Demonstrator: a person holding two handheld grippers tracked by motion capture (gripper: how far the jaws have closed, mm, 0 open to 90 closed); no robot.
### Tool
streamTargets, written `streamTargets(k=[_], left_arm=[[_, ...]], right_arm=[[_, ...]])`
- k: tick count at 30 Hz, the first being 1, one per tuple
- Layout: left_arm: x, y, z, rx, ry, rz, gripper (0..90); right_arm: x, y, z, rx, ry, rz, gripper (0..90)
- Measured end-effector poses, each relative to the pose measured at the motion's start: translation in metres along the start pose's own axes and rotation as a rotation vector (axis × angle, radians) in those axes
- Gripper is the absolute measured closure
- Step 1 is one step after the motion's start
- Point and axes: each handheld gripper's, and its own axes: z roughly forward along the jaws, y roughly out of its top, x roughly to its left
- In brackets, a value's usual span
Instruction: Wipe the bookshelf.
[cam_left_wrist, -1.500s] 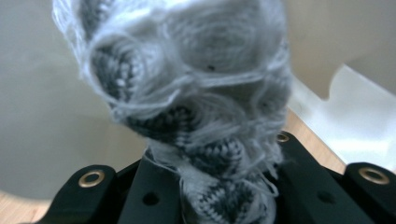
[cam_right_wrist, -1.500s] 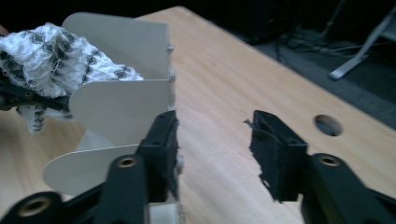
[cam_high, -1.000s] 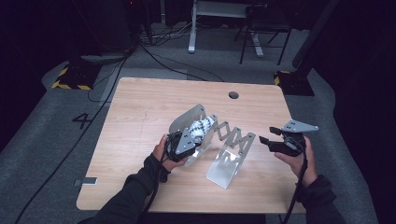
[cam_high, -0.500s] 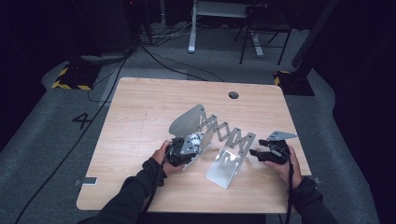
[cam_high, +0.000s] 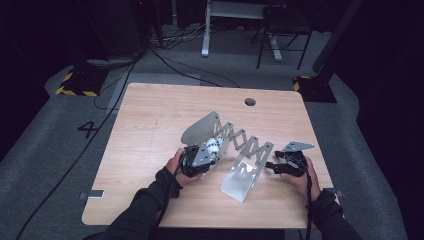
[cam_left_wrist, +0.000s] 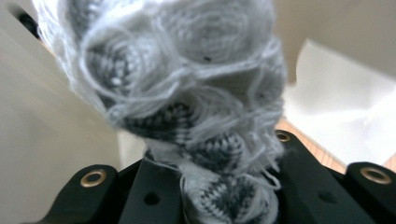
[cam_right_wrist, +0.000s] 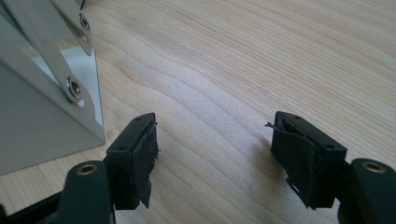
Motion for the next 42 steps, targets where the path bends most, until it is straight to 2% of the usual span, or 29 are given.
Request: streamTargets(k=[2, 3, 4, 7, 10, 13, 14, 15, 18, 20, 25, 32, 33, 36, 37, 40, 41, 42], left_arm=[[0.001, 0.003, -0.003, -0.007, 0.003, 0.006, 76.8], [0.0, 0.007, -0.006, -0.021, 0.007, 0.02, 76.8], [0.0, 0.009, -0.008, -0.039, -0.002, 0.016, 76.9], [-0.003, 0.014, -0.013, -0.045, -0.004, 0.036, 76.8], [-0.003, 0.016, -0.018, -0.061, -0.003, 0.032, 76.9], [-0.001, 0.022, -0.028, -0.101, 0.003, 0.023, 76.9], [-0.001, 0.028, -0.034, -0.143, 0.009, 0.005, 77.2], [-0.001, 0.028, -0.034, -0.143, 0.009, 0.005, 77.2], [0.0, 0.039, -0.043, -0.188, 0.028, 0.011, 77.2], [0.001, 0.042, -0.045, -0.207, 0.022, 0.007, 77.3], [0.004, 0.038, -0.043, -0.185, 0.018, -0.005, 77.6], [0.004, 0.028, -0.029, -0.145, -0.017, -0.027, 77.9], [0.005, 0.022, -0.022, -0.122, -0.025, -0.045, 78.0], [0.007, 0.013, -0.015, -0.105, -0.039, -0.092, 78.0], [0.007, 0.013, -0.015, -0.105, -0.039, -0.092, 78.0], [0.005, 0.006, -0.006, -0.053, -0.04, -0.083, 78.0], [0.001, 0.003, 0.001, -0.01, -0.046, -0.063, 78.0], [-0.001, 0.002, 0.004, 0.006, -0.051, -0.056, 78.0]], right_arm=[[0.0, 0.0, 0.0, 0.0, 0.0, 0.001, 32.2], [0.0, 0.0, 0.0, -0.002, 0.001, 0.002, 31.8], [0.0, 0.0, 0.0, -0.003, 0.002, 0.002, 31.8], [0.0, 0.0, 0.0, -0.003, -0.001, 0.001, 31.8], [0.001, 0.0, 0.001, -0.002, -0.004, 0.001, 31.7], [0.001, 0.0, 0.001, -0.004, -0.003, 0.002, 31.5], [0.001, 0.0, 0.001, -0.004, -0.003, 0.002, 31.5], [0.001, 0.0, 0.001, -0.004, -0.003, 0.002, 31.5], [0.001, 0.0, 0.001, -0.004, -0.006, 0.001, 31.5], [0.001, 0.0, 0.001, -0.003, -0.007, 0.0, 31.5], [0.001, 0.0, 0.001, -0.004, -0.009, 0.002, 31.4], [0.001, 0.0, 0.001, -0.004, -0.013, -0.001, 31.4], [0.002, 0.0, 0.001, -0.005, -0.014, 0.0, 31.4], [0.002, 0.0, 0.002, -0.004, -0.017, -0.005, 31.3], [0.002, 0.0, 0.002, -0.004, -0.017, -0.005, 31.3], [0.002, 0.0, 0.002, -0.004, -0.018, -0.008, 31.2], [0.002, 0.0, 0.002, -0.006, -0.017, -0.007, 31.2], [0.002, 0.0, 0.002, -0.006, -0.017, -0.007, 31.2]])
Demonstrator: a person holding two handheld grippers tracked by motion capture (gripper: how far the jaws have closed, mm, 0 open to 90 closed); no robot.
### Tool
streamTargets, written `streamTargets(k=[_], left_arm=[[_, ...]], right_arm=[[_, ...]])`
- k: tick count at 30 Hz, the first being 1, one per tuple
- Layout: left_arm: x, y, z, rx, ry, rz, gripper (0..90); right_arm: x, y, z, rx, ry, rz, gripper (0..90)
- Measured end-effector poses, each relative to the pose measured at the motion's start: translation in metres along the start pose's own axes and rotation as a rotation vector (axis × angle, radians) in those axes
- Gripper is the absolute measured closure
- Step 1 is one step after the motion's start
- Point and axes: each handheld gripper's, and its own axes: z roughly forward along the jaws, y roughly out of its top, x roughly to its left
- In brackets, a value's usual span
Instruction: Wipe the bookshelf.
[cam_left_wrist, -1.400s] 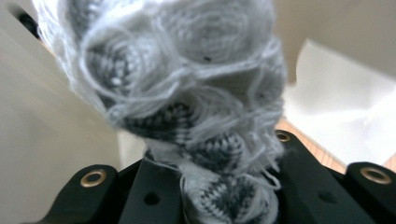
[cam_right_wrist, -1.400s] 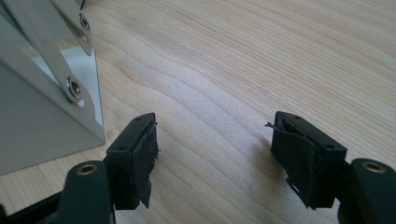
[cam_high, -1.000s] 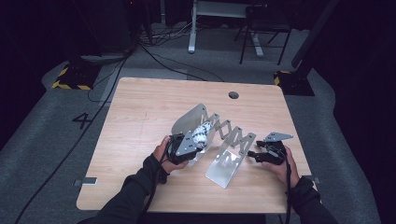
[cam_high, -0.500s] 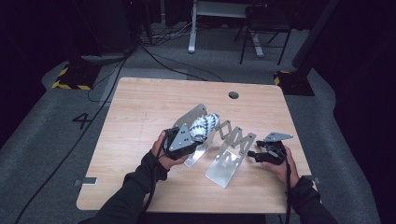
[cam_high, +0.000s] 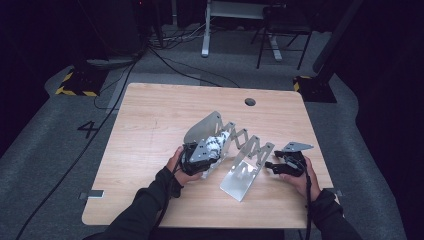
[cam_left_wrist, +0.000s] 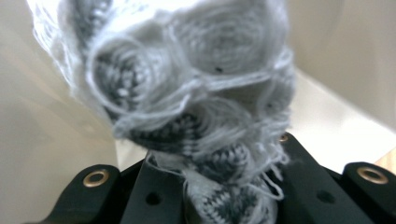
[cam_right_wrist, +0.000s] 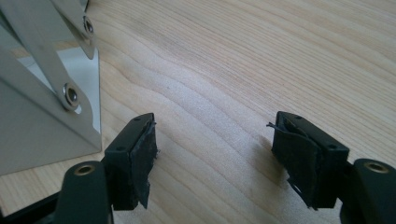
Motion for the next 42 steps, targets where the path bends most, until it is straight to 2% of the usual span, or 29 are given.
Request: streamTargets(k=[7, 9, 14, 18, 19, 20, 23, 26, 29, 32, 36, 39, 42], left_arm=[[-0.001, -0.014, 0.023, 0.122, -0.013, -0.002, 77.8], [0.0, -0.015, 0.025, 0.127, -0.007, -0.007, 77.6], [0.001, -0.004, 0.016, 0.085, 0.017, 0.022, 77.6], [0.001, 0.013, 0.0, 0.017, 0.028, 0.059, 76.2], [0.0, 0.017, -0.003, 0.017, 0.044, 0.083, 75.9], [0.0, 0.017, -0.003, 0.017, 0.044, 0.083, 75.9], [-0.003, 0.025, -0.014, -0.006, 0.053, 0.134, 75.5], [-0.004, 0.028, -0.024, -0.032, 0.052, 0.146, 75.8], [-0.003, 0.032, -0.031, -0.059, 0.059, 0.151, 76.5], [-0.001, 0.04, -0.042, -0.125, 0.062, 0.125, 76.5], [-0.002, 0.046, -0.048, -0.155, 0.077, 0.137, 76.8], [-0.002, 0.044, -0.046, -0.133, 0.081, 0.139, 77.1], [0.004, 0.034, -0.04, -0.094, 0.082, 0.1, 77.3]], right_arm=[[0.001, 0.0, 0.0, 0.003, -0.003, -0.003, 31.1], [0.001, 0.0, 0.0, 0.003, -0.003, -0.004, 31.0], [0.001, 0.0, 0.0, 0.005, -0.001, -0.009, 30.4], [0.001, 0.0, 0.0, 0.005, -0.006, -0.01, 30.4], [0.001, 0.0, 0.0, 0.005, -0.006, -0.01, 30.5], [0.001, 0.0, 0.0, 0.004, -0.005, -0.009, 30.4], [0.001, 0.0, 0.001, 0.004, -0.006, -0.008, 30.4], [0.001, 0.0, 0.001, 0.004, -0.006, -0.008, 30.4], [0.001, 0.0, 0.0, 0.004, -0.007, -0.009, 30.4], [0.001, 0.0, 0.001, 0.003, -0.006, -0.009, 30.4], [0.002, 0.0, 0.001, 0.003, -0.006, -0.007, 30.4], [0.002, 0.0, 0.001, 0.004, -0.007, -0.008, 30.4], [0.002, 0.0, 0.001, 0.003, -0.008, -0.007, 30.4]])
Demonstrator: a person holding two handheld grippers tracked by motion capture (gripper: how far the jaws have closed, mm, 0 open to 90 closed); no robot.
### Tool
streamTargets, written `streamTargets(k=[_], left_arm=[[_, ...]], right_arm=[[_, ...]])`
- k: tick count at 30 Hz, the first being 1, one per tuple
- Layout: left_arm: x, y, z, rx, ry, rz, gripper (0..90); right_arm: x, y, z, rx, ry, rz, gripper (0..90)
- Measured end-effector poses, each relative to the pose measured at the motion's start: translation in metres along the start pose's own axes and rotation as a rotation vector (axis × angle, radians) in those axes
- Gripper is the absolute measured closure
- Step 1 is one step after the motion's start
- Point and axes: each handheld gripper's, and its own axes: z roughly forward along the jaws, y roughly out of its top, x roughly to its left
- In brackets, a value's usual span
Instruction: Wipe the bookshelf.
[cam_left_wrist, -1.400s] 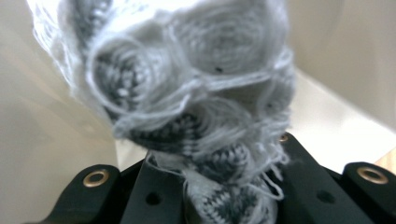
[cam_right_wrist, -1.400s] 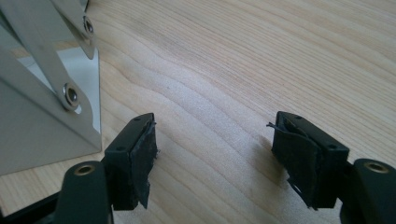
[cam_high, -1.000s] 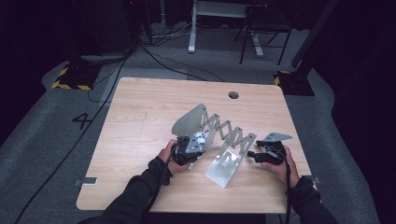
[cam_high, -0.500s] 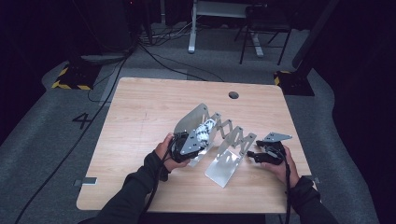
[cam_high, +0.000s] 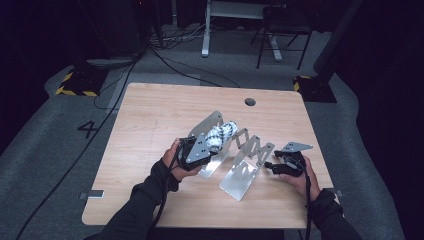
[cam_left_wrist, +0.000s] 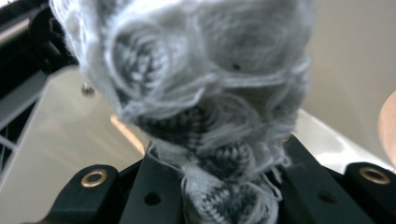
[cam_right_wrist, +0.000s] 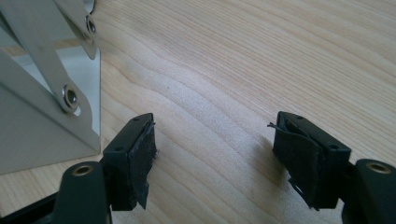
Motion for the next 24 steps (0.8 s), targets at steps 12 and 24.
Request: streamTargets(k=[12, 24], left_arm=[[-0.005, -0.05, 0.059, 0.265, -0.053, -0.113, 76.7], [-0.007, -0.061, 0.064, 0.301, -0.111, -0.167, 75.6]], right_arm=[[0.0, 0.0, 0.0, 0.001, 0.001, -0.005, 30.2], [0.0, 0.0, 0.0, 0.001, 0.002, -0.005, 30.1]])
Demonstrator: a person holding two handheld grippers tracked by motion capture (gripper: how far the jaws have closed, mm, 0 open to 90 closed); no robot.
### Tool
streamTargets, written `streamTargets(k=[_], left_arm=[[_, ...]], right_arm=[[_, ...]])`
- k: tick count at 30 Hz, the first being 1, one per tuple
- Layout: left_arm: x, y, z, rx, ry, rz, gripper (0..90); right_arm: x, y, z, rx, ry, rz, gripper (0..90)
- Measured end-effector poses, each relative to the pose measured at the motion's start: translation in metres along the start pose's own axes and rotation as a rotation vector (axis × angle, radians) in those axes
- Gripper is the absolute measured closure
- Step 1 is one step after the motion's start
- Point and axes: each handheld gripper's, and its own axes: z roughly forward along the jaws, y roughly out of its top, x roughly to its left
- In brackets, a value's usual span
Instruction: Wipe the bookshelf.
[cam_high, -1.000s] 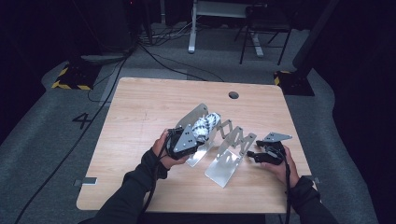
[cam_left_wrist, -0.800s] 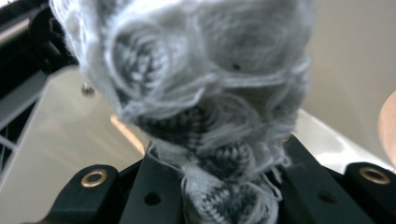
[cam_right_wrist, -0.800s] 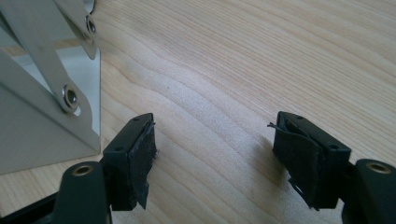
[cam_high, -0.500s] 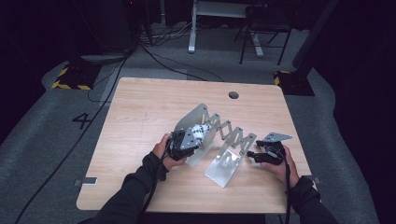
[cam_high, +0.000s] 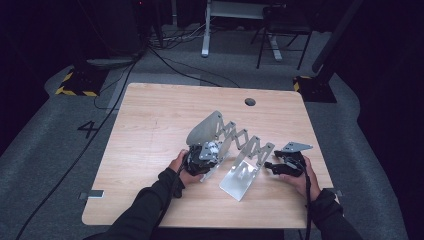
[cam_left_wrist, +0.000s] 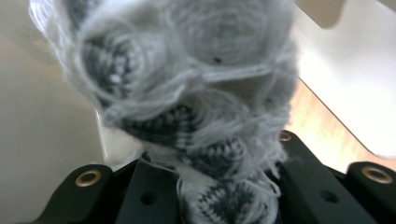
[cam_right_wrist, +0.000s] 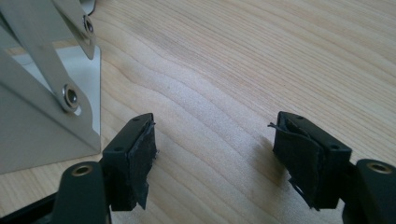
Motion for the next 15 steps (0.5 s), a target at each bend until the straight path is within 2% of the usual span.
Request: streamTargets(k=[5, 7, 9, 12, 15], left_arm=[[-0.007, -0.007, -0.014, 0.05, -0.012, 0.036, 75.8], [-0.009, -0.01, -0.018, 0.052, -0.012, 0.045, 75.8], [-0.012, -0.017, -0.026, 0.062, 0.011, 0.064, 75.9], [-0.011, -0.024, -0.031, 0.042, 0.027, 0.029, 75.9], [-0.011, -0.02, -0.027, 0.038, 0.072, 0.023, 76.1]], right_arm=[[0.0, 0.0, 0.0, -0.001, 0.0, 0.001, 30.1], [0.0, 0.0, 0.0, -0.001, -0.001, 0.001, 30.0], [0.001, 0.0, 0.0, -0.001, -0.002, 0.001, 30.0], [0.0, 0.0, 0.0, -0.001, -0.001, 0.0, 29.9], [0.001, 0.0, 0.0, 0.001, -0.001, -0.003, 29.5]])
